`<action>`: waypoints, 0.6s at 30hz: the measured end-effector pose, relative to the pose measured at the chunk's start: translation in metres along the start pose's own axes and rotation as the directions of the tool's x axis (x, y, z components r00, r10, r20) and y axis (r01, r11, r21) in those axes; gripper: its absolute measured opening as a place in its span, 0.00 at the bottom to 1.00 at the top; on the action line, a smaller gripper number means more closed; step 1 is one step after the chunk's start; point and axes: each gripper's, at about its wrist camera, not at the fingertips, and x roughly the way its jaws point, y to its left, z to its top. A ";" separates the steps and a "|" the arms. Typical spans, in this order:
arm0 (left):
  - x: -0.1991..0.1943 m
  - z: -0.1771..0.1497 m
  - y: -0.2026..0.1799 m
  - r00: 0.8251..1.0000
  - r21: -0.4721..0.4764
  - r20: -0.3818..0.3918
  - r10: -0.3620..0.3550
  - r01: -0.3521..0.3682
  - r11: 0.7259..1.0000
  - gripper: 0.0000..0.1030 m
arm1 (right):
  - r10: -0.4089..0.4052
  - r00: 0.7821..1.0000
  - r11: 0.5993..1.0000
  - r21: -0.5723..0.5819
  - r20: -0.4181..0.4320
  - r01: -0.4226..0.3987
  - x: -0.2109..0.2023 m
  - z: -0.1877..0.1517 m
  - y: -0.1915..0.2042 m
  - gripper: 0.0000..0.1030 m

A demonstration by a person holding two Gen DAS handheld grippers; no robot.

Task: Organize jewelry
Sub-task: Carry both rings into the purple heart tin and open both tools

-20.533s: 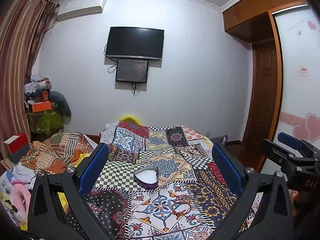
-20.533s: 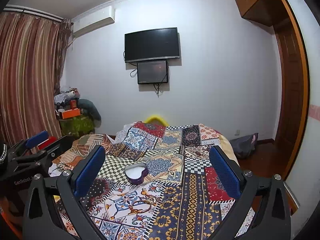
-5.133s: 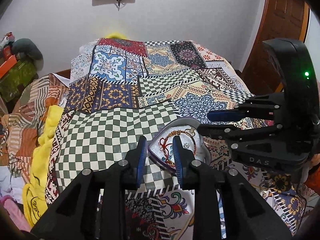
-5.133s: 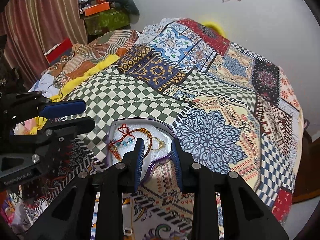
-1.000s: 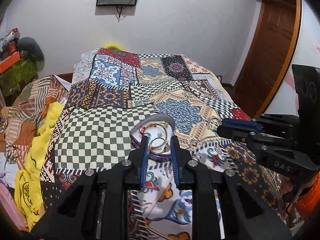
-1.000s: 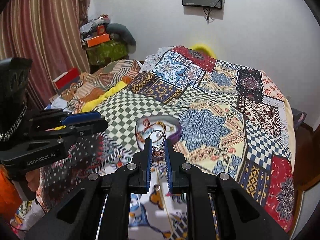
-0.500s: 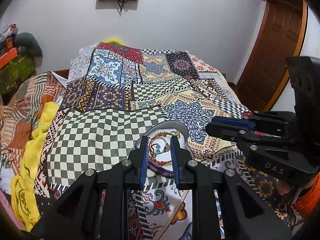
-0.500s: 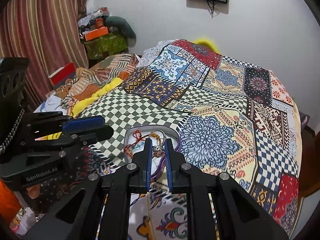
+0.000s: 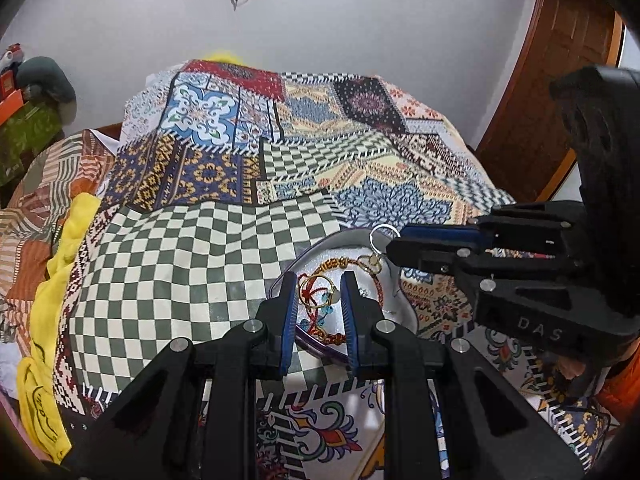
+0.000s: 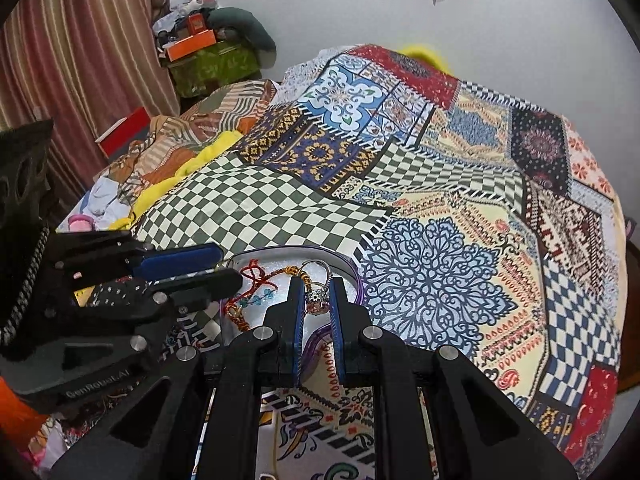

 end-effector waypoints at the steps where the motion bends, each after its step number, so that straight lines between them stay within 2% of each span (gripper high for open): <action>1: 0.002 -0.001 0.000 1.000 0.000 -0.006 0.001 -0.001 1.000 0.20 | 0.007 1.000 1.000 0.008 -0.003 -0.007 0.001 0.000 -0.001 0.11; 11: 0.019 -0.004 0.004 0.998 -0.010 -0.051 -0.028 0.027 1.000 0.20 | 0.012 0.999 1.000 -0.019 -0.038 -0.013 0.013 -0.004 0.004 0.11; 18: 0.018 -0.006 -0.001 0.998 0.002 -0.061 -0.030 0.030 1.000 0.20 | -0.015 0.999 0.999 -0.029 -0.047 0.014 0.015 -0.004 0.003 0.11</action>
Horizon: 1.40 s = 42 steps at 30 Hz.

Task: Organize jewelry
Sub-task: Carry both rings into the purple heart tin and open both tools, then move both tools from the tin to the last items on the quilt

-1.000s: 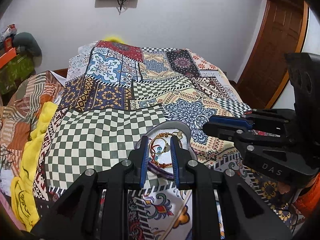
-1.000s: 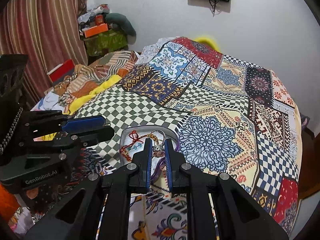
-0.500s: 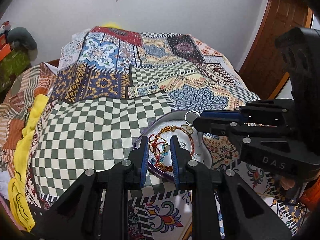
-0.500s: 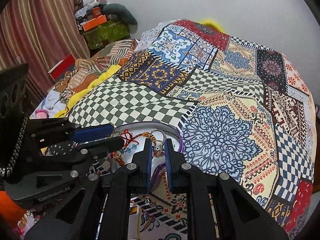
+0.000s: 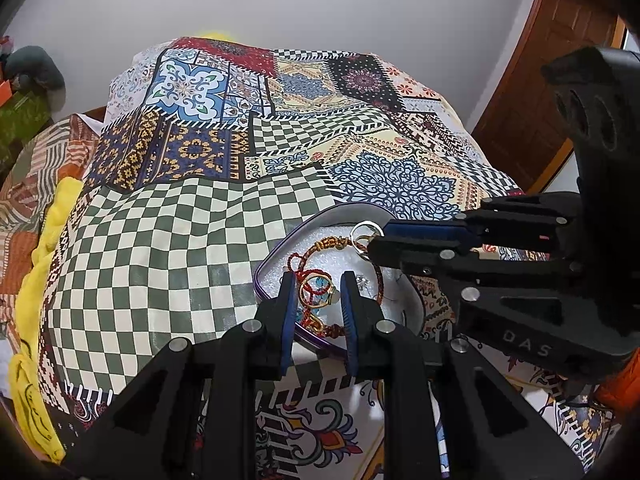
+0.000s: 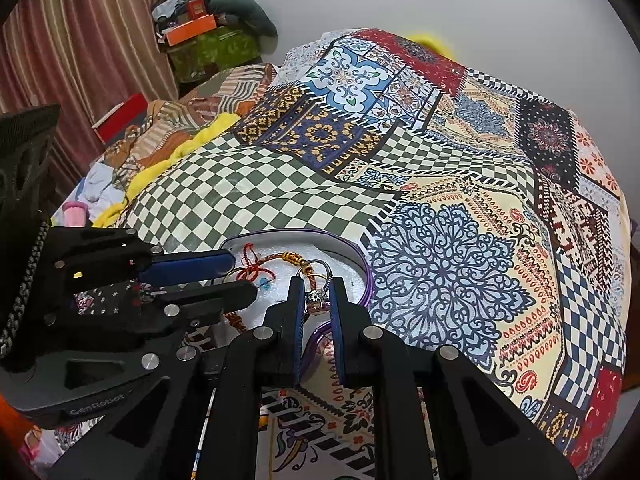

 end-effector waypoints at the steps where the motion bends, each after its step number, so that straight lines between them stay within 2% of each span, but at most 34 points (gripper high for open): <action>1: 0.000 0.000 -0.001 1.000 0.002 0.000 0.002 -0.002 1.000 0.20 | -0.001 1.000 1.000 -0.001 -0.002 0.001 0.000 0.000 0.000 0.11; 7: -0.004 0.001 -0.001 1.000 0.000 -0.005 0.007 -0.007 1.000 0.20 | 0.017 1.000 1.000 0.005 -0.024 -0.017 0.001 0.002 0.000 0.11; 9: -0.007 0.002 0.000 1.000 0.001 -0.005 0.011 -0.011 1.000 0.20 | 0.009 1.000 1.000 0.000 -0.027 -0.009 0.000 0.002 0.002 0.13; 11: -0.011 0.002 -0.001 1.000 0.005 -0.006 0.011 -0.011 1.000 0.21 | -0.005 1.000 1.000 -0.005 -0.020 0.005 -0.003 0.001 0.003 0.20; 13: -0.014 0.002 -0.001 1.000 0.012 -0.005 0.018 -0.017 1.000 0.21 | -0.019 1.000 1.000 -0.010 -0.012 0.019 -0.007 0.001 0.004 0.22; 31: -0.079 -0.006 -0.029 0.997 0.057 0.065 0.047 -0.051 0.997 0.21 | -0.053 0.996 0.999 0.016 0.070 0.052 -0.074 -0.015 0.012 0.23; 39: -0.104 -0.017 -0.047 0.995 0.069 0.084 0.046 -0.052 0.996 0.27 | -0.075 0.991 0.997 0.024 0.110 0.072 -0.106 -0.034 0.014 0.24; 42: -0.109 -0.023 -0.054 0.996 0.075 0.082 0.042 -0.048 0.996 0.27 | -0.105 0.986 0.994 0.026 0.127 0.103 -0.117 -0.043 0.014 0.33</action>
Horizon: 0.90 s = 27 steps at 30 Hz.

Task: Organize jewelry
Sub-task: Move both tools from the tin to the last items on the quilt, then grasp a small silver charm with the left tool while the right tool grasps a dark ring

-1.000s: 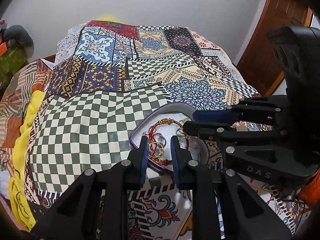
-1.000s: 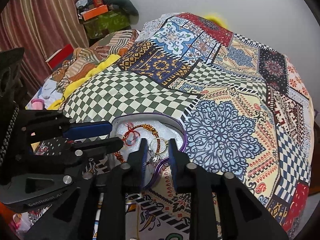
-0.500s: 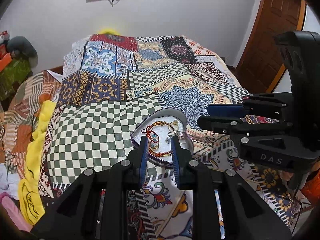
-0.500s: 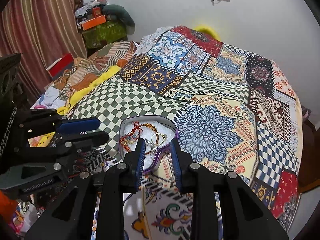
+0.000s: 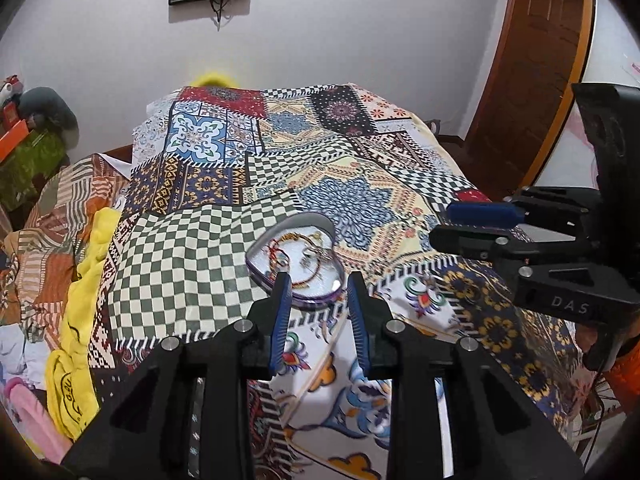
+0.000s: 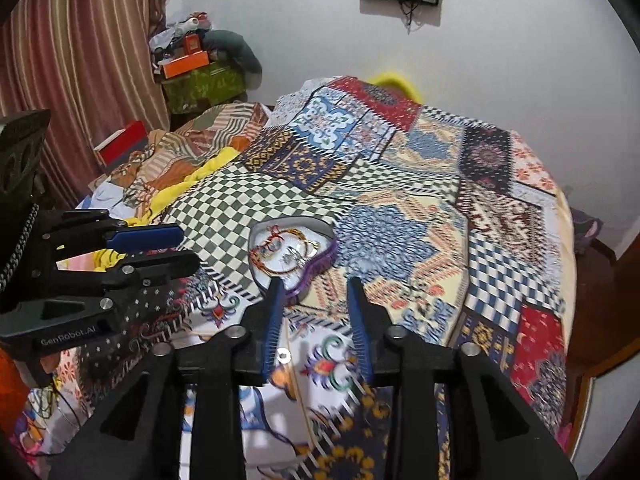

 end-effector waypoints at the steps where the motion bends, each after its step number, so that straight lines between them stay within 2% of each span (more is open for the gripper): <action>1: -0.002 -0.002 -0.003 1.000 0.002 -0.001 -0.002 0.002 1.000 0.27 | -0.015 1.000 1.000 -0.002 0.008 0.015 -0.004 -0.003 -0.001 0.38; 10: -0.001 -0.019 -0.029 0.999 0.020 -0.033 -0.021 0.021 1.000 0.30 | -0.077 0.996 0.996 0.037 0.045 0.075 -0.035 -0.029 -0.019 0.39; 15: 0.013 -0.029 -0.040 0.996 0.025 -0.074 -0.044 0.046 0.999 0.30 | -0.102 0.994 0.992 0.071 0.030 0.100 -0.039 -0.046 -0.033 0.39; 22: 0.037 -0.045 -0.051 0.988 0.022 -0.135 -0.068 0.071 0.997 0.30 | -0.067 0.996 0.991 0.110 -0.067 0.074 -0.016 -0.074 -0.045 0.39; 27: 0.050 -0.050 -0.055 0.987 0.035 -0.146 -0.071 0.077 0.996 0.30 | -0.034 0.995 0.993 0.112 -0.094 0.045 -0.002 -0.083 -0.043 0.39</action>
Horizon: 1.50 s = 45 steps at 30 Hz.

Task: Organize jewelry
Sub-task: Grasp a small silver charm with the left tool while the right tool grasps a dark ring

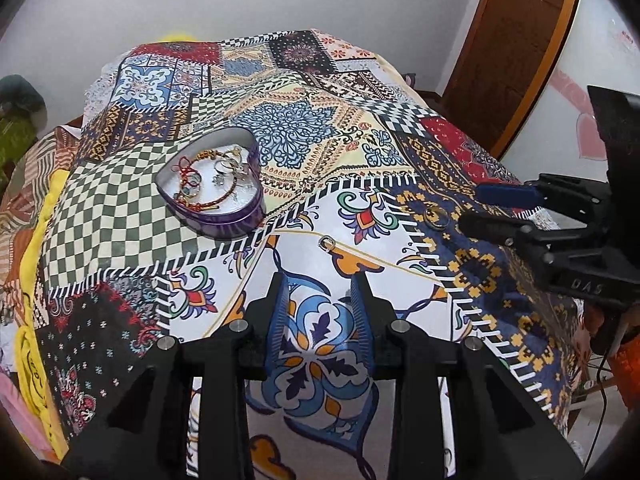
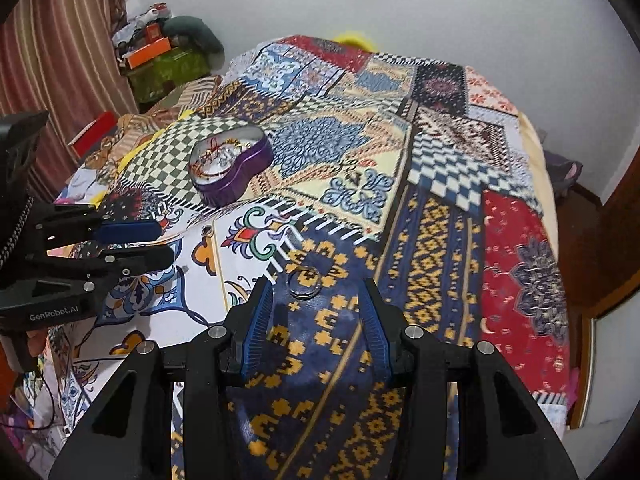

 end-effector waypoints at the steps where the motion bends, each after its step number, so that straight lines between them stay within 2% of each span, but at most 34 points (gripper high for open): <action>1: 0.002 0.000 -0.001 1.000 0.003 0.003 0.000 0.000 1.000 0.30 | 0.007 1.000 1.000 0.001 -0.002 -0.007 0.002 -0.001 0.001 0.39; 8: 0.012 0.006 -0.005 1.000 0.041 0.018 -0.002 0.001 0.999 0.30 | 0.045 0.999 0.999 -0.004 -0.023 -0.045 0.016 0.000 0.001 0.39; 10: 0.016 0.009 -0.005 1.000 0.044 0.017 -0.007 0.006 0.999 0.25 | 0.044 0.999 0.999 -0.013 -0.019 -0.045 0.017 0.000 0.002 0.37; 13: 0.022 0.013 -0.005 1.000 0.047 0.012 -0.013 0.012 0.999 0.21 | 0.050 0.999 0.998 -0.022 -0.019 -0.051 0.018 -0.001 0.002 0.33; 22: 0.030 0.016 -0.005 1.000 0.045 0.021 0.002 -0.003 0.999 0.18 | 0.067 0.998 0.997 -0.024 -0.011 -0.067 0.024 0.002 0.002 0.20; 27: 0.031 0.015 -0.003 1.000 0.034 0.021 0.007 -0.008 0.999 0.10 | 0.081 0.997 0.997 -0.010 0.001 -0.081 0.024 0.001 0.000 0.20; 33: 0.028 0.012 -0.007 0.999 0.056 0.033 0.021 -0.023 0.998 0.09 | 0.081 0.997 0.997 0.002 0.004 -0.081 0.021 0.002 -0.002 0.19; 45: 0.003 0.009 -0.005 0.997 0.030 0.077 0.019 -0.021 0.999 0.09 | 0.088 0.995 0.996 0.006 0.051 -0.088 0.001 0.013 0.006 0.19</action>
